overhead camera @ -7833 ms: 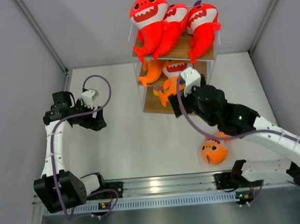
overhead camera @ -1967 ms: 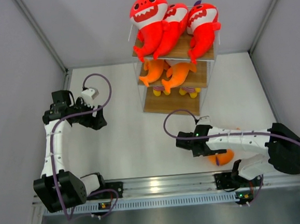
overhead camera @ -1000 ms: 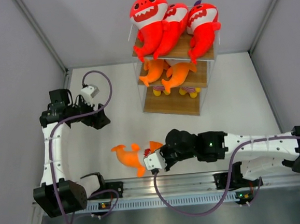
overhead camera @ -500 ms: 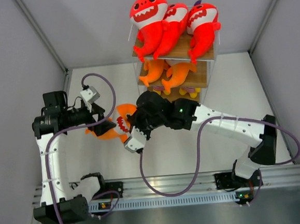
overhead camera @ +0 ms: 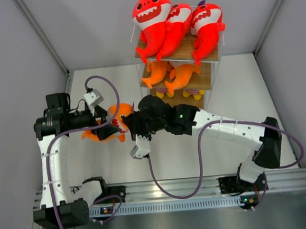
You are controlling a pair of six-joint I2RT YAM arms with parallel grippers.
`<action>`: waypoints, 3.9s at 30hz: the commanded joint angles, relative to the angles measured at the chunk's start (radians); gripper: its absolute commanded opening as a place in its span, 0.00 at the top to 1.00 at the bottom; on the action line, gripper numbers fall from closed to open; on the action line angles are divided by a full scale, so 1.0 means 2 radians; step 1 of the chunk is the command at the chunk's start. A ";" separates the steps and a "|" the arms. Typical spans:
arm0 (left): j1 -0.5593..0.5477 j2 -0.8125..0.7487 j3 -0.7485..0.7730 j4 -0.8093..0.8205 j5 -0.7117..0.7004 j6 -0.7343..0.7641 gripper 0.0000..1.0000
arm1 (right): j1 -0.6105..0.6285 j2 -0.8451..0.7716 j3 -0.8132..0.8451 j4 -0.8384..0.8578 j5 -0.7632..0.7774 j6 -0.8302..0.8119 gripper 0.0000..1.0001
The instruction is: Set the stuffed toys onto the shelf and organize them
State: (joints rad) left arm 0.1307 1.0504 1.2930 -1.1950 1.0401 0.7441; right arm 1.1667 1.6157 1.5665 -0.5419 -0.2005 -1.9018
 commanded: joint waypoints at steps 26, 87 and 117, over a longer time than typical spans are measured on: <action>-0.019 0.035 0.068 0.219 -0.174 -0.412 1.00 | 0.052 -0.147 -0.279 0.474 0.037 0.034 0.31; -0.006 0.031 0.032 0.230 -0.163 -0.385 0.14 | 0.133 -0.103 -0.116 -0.055 0.240 0.035 1.00; -0.006 0.008 0.009 0.229 -0.117 -0.343 0.15 | 0.077 -0.121 -0.011 -0.323 0.419 0.086 1.00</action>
State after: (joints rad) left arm 0.1150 1.0943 1.3144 -0.7700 0.7830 0.0338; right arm 1.3415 1.4292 1.5089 -1.1622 0.6235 -1.7088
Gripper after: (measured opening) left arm 0.853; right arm 0.078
